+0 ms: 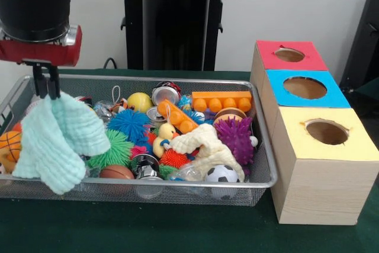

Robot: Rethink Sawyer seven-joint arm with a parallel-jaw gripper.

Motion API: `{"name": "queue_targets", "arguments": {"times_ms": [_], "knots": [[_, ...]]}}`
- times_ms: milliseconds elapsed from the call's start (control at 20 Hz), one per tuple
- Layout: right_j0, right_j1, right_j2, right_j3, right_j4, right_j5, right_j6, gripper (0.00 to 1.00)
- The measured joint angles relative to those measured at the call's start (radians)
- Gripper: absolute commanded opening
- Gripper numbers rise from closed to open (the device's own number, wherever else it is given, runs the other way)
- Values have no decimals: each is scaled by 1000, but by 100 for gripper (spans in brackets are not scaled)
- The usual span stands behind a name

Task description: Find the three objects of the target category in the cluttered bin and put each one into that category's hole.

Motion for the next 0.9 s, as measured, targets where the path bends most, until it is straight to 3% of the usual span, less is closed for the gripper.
{"name": "queue_targets", "arguments": {"times_ms": [900], "knots": [[17, -144, -5, 167, 163, 0, 0, 0]]}}
